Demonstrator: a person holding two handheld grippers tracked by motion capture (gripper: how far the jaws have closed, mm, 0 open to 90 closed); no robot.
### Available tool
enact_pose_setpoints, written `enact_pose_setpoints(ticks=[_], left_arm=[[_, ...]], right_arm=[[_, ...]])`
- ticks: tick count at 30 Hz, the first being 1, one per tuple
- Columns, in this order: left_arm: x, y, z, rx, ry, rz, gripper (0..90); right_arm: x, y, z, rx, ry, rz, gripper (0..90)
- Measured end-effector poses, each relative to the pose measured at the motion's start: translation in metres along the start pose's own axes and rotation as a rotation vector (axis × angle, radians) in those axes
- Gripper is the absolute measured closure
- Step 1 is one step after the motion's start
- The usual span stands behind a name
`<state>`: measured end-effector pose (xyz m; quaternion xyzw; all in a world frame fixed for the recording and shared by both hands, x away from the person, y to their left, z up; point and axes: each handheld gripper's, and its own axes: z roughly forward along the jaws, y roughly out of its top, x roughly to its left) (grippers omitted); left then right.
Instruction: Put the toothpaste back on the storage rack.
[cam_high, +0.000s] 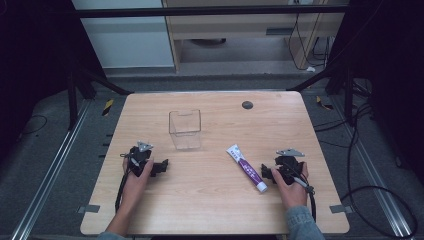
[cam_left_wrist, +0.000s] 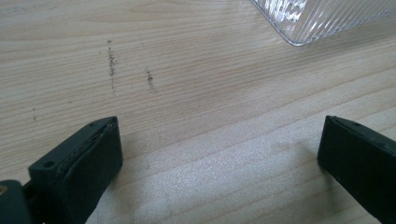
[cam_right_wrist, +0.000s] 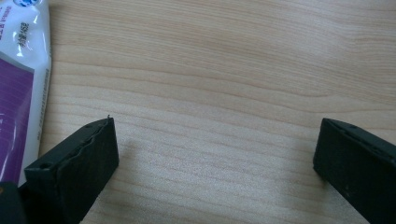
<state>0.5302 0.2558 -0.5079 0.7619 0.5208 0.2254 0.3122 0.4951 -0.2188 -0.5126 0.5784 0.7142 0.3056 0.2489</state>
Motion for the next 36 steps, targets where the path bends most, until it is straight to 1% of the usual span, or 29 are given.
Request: enact_pose_setpoints(ticks=[3,13,17,19,20,21,22,23,24,25,26,27,29,30,31,32,33,34,35,36], left_arm=[[-0.001,0.001,0.001,-0.002,0.004,-0.005,0.0],[-0.002,0.001,0.001,0.002,0.005,-0.002,0.0],[-0.003,0.001,0.001,-0.001,0.006,-0.004,0.0],[-0.003,0.001,0.001,0.000,0.005,-0.002,0.0],[-0.003,0.002,0.002,0.000,0.004,-0.002,0.0],[-0.003,0.002,0.002,-0.001,0.004,-0.002,0.0],[-0.004,0.001,0.001,-0.001,0.006,-0.004,0.0],[-0.004,0.002,0.002,-0.001,0.005,-0.002,0.0],[-0.004,0.002,0.002,-0.001,0.005,-0.002,0.0],[-0.004,0.002,0.003,-0.002,0.001,-0.002,0.0],[-0.004,0.002,0.002,-0.002,0.001,-0.002,0.0],[-0.004,0.002,0.002,-0.002,0.001,-0.002,0.0],[-0.004,0.002,0.003,-0.002,0.002,-0.003,0.0],[-0.004,0.003,0.003,-0.002,0.001,-0.002,0.0],[-0.004,0.003,0.003,-0.002,0.001,-0.002,0.0],[-0.004,0.002,0.002,-0.002,0.002,-0.003,0.0],[-0.004,0.002,0.002,-0.002,0.002,-0.003,0.0],[-0.004,0.002,0.002,-0.002,0.002,-0.003,0.0],[-0.004,0.002,0.002,-0.002,0.002,-0.003,0.0],[-0.004,0.003,0.003,-0.002,0.007,-0.008,0.0]], right_arm=[[0.001,0.000,0.000,0.001,-0.005,0.010,0.3],[0.000,0.001,0.001,0.000,0.003,0.000,0.4],[-0.001,0.001,0.001,0.001,0.014,-0.009,0.6],[-0.001,0.002,0.002,-0.001,0.014,-0.012,1.5],[-0.001,0.004,0.001,0.004,0.024,-0.018,7.9],[-0.001,0.004,0.001,0.004,0.024,-0.018,7.9],[-0.002,0.005,-0.001,0.001,0.020,-0.013,10.4],[-0.003,0.008,-0.008,-0.001,0.035,-0.005,7.5],[-0.003,0.008,-0.008,-0.001,0.035,-0.005,7.5],[-0.003,0.010,-0.012,0.003,0.042,-0.024,8.1],[0.002,0.013,-0.022,-0.012,0.023,-0.060,10.4],[0.002,0.013,-0.022,-0.012,0.023,-0.060,10.4],[0.007,0.013,-0.033,-0.028,0.040,-0.080,11.2],[0.012,0.017,-0.042,-0.018,0.043,-0.111,12.1],[0.012,0.017,-0.042,-0.018,0.043,-0.111,12.1],[0.017,0.020,-0.050,-0.024,0.047,-0.136,15.1],[0.017,0.020,-0.050,-0.024,0.047,-0.136,15.1],[0.022,0.023,-0.057,-0.015,0.063,-0.141,17.2],[0.022,0.023,-0.057,-0.015,0.063,-0.141,17.2],[0.028,0.027,-0.061,0.012,0.067,-0.184,19.6]])
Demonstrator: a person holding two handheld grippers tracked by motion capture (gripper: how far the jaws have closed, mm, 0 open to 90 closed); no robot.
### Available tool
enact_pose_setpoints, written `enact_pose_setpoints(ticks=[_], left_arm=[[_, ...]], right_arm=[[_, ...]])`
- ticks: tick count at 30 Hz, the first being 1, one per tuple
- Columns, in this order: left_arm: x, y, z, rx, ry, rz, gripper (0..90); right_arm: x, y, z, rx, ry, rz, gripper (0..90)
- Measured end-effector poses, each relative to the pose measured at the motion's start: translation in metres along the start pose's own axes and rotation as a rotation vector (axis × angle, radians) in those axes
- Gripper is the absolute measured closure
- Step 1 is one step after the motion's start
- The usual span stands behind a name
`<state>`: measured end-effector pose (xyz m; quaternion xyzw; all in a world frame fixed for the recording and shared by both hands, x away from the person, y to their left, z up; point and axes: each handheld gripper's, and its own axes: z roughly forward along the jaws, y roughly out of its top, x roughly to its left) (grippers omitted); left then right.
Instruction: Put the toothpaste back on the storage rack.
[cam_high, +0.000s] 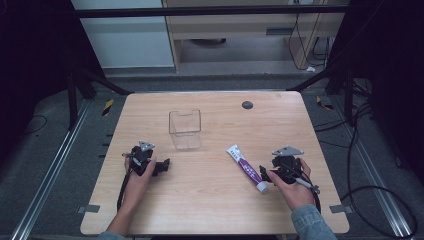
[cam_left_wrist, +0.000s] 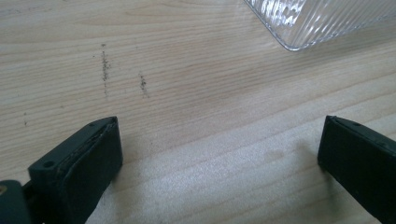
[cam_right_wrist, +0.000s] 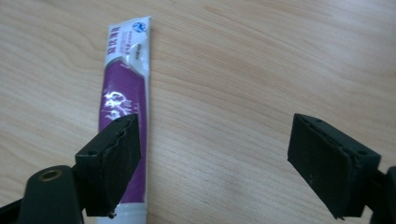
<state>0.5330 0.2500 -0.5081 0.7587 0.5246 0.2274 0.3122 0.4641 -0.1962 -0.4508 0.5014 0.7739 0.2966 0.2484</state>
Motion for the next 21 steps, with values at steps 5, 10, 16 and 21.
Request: enact_pose_setpoints(ticks=[5,10,16,21], left_arm=[[0.000,0.000,0.000,0.001,0.001,0.000,0.0],[0.000,0.000,0.000,0.001,0.002,0.000,0.0],[0.000,0.000,0.000,0.000,0.001,-0.001,0.0],[0.000,0.000,0.000,0.001,0.001,-0.001,0.0]], right_arm=[[0.013,0.011,0.000,0.044,0.040,-0.042,21.6],[0.023,0.025,0.005,0.065,0.069,-0.069,23.5],[0.033,0.040,0.014,0.097,0.101,-0.092,28.2],[0.040,0.051,0.019,0.113,0.132,-0.094,29.4]])
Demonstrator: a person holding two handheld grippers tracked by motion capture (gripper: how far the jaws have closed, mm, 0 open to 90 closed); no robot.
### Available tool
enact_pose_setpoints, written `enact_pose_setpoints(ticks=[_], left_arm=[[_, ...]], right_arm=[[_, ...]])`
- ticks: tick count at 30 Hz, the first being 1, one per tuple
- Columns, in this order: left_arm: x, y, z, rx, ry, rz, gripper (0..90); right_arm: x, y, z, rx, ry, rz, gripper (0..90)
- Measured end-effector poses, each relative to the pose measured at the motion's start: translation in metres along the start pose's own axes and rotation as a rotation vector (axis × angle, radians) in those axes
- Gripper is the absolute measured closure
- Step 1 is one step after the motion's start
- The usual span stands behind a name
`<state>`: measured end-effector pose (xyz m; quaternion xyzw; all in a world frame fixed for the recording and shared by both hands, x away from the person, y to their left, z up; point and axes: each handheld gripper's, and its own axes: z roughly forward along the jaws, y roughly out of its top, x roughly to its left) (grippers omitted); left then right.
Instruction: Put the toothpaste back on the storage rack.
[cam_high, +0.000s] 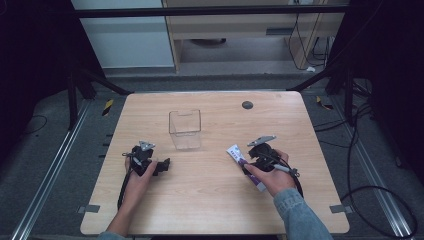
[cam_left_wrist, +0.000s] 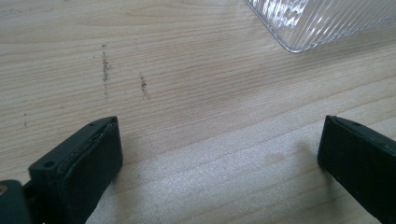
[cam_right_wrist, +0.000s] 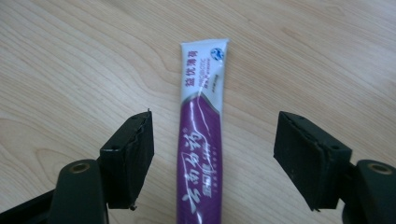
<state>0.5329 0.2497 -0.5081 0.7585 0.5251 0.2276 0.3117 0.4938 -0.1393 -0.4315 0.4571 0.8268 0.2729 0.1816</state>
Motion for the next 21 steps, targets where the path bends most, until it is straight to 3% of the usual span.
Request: enact_pose_setpoints(ticks=[3,9,13,21], left_arm=[[0.000,0.000,0.000,0.000,0.000,0.000,0.0],[0.000,0.000,0.000,0.000,-0.001,-0.001,0.0],[0.000,0.000,0.000,0.001,0.000,-0.001,0.0],[0.000,0.000,0.000,0.000,0.001,-0.002,0.0]], right_arm=[[0.003,0.008,0.003,0.010,0.005,-0.019,29.2],[0.000,0.018,0.014,0.043,0.005,-0.008,28.4],[-0.003,0.025,0.025,0.067,0.019,-0.005,36.0],[-0.001,0.029,0.044,0.119,0.036,-0.015,39.1]])
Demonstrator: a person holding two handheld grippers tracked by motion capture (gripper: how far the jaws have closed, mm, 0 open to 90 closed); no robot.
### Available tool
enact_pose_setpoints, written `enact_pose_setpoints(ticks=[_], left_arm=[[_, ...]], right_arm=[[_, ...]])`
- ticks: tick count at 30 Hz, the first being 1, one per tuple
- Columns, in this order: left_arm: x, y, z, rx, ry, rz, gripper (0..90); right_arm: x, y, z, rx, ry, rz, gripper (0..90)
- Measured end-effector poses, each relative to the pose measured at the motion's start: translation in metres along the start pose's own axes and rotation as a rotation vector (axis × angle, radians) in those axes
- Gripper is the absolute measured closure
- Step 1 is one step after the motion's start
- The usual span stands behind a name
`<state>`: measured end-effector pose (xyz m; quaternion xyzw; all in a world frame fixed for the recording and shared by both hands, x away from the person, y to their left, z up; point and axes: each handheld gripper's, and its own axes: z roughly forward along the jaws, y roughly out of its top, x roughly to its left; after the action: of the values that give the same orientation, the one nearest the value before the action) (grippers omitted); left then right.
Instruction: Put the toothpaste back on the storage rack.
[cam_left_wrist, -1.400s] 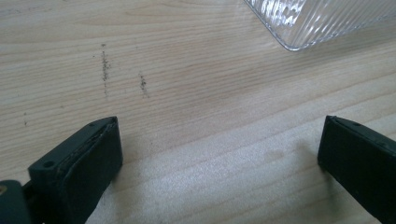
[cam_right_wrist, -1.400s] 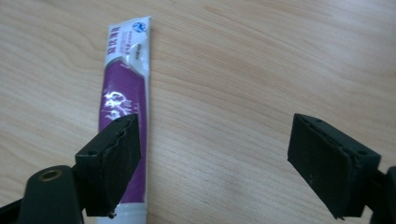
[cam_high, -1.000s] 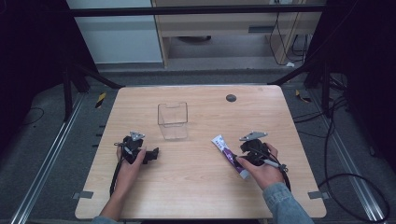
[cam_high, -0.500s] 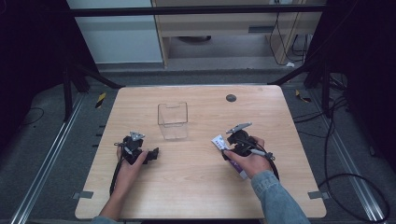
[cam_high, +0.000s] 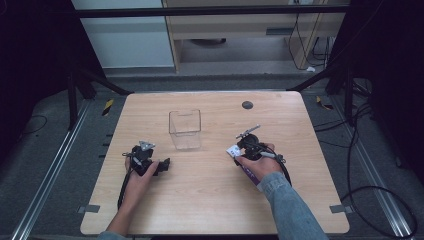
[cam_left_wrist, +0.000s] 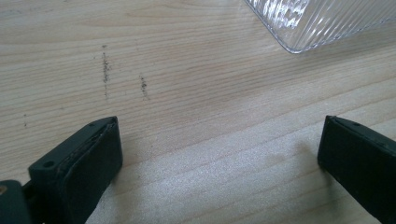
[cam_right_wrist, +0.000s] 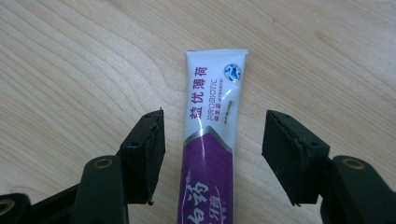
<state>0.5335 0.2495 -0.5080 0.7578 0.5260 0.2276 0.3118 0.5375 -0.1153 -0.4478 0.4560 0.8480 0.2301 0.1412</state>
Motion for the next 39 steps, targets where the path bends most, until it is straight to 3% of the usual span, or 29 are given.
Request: enact_pose_setpoints(ticks=[8,20,28,30,32,39], left_arm=[[0.000,0.000,0.000,0.000,0.000,0.000,0.0],[0.000,0.000,0.000,0.000,-0.002,0.002,0.0],[0.000,0.000,0.000,0.000,-0.003,0.003,0.0],[0.001,0.000,0.000,0.000,-0.004,0.004,0.0],[0.001,0.000,0.000,0.000,-0.005,0.004,0.0],[0.001,0.000,0.000,0.000,-0.005,0.005,0.0]], right_arm=[[0.001,0.003,0.018,0.058,0.008,-0.005,38.8],[-0.004,0.005,0.032,0.097,0.000,0.010,44.0],[-0.002,0.006,0.034,0.113,0.016,0.014,49.0],[-0.002,0.005,0.034,0.112,0.007,-0.006,49.5],[-0.001,0.005,0.034,0.116,0.013,0.013,50.0],[-0.002,0.004,0.034,0.110,0.014,0.009,53.7]])
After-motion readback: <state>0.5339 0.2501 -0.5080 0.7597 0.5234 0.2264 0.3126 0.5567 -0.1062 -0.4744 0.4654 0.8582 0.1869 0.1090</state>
